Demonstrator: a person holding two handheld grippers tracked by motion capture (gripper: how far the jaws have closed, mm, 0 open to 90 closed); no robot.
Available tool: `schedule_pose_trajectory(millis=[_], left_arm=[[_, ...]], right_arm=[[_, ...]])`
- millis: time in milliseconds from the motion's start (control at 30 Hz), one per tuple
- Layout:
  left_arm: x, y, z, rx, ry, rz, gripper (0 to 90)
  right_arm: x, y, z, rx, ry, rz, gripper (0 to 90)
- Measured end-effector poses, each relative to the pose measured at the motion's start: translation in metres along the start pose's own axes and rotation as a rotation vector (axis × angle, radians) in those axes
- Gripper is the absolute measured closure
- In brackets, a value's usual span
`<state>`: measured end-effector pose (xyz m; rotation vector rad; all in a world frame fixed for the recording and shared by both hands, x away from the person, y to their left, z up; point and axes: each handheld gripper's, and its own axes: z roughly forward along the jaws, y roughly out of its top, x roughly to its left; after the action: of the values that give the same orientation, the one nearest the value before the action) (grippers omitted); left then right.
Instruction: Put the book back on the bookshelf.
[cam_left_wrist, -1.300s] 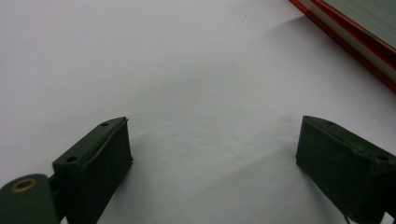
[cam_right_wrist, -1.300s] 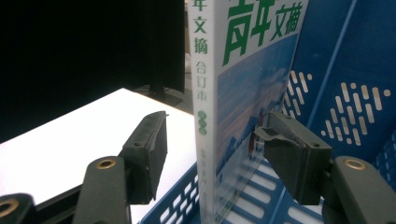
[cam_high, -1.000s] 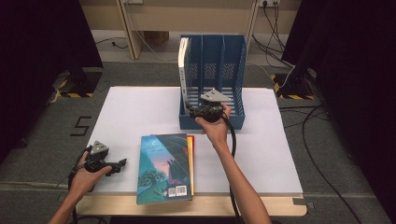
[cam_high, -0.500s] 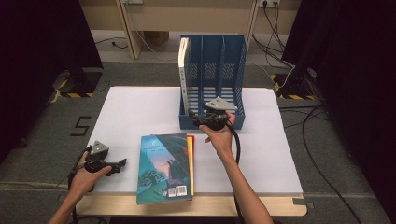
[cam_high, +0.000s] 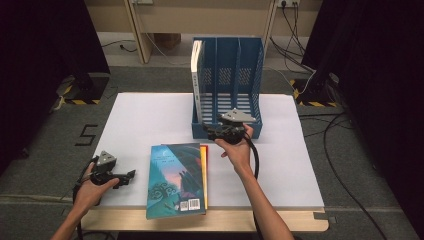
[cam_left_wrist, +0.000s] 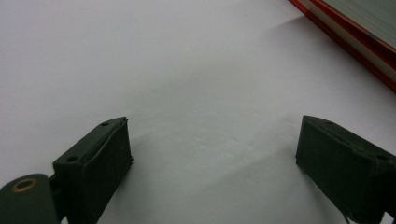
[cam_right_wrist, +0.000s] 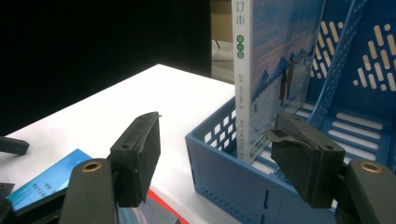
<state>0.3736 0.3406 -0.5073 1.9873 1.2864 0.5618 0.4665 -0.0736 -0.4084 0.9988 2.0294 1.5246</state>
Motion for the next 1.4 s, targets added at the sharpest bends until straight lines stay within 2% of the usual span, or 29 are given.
schedule_pose_trajectory(millis=[367,833,1400], left_arm=[[0.000,0.000,0.000,0.000,0.000,0.000,9.2],[0.000,0.000,0.000,0.000,0.000,-0.001,9.2],[0.000,0.000,0.000,-0.002,-0.001,-0.002,9.2]], right_arm=[[0.000,-0.007,-0.007,0.016,0.012,0.028,32.7],[0.002,-0.018,-0.015,0.045,0.020,0.022,31.8],[0.001,-0.027,-0.028,0.037,0.030,0.052,29.3]])
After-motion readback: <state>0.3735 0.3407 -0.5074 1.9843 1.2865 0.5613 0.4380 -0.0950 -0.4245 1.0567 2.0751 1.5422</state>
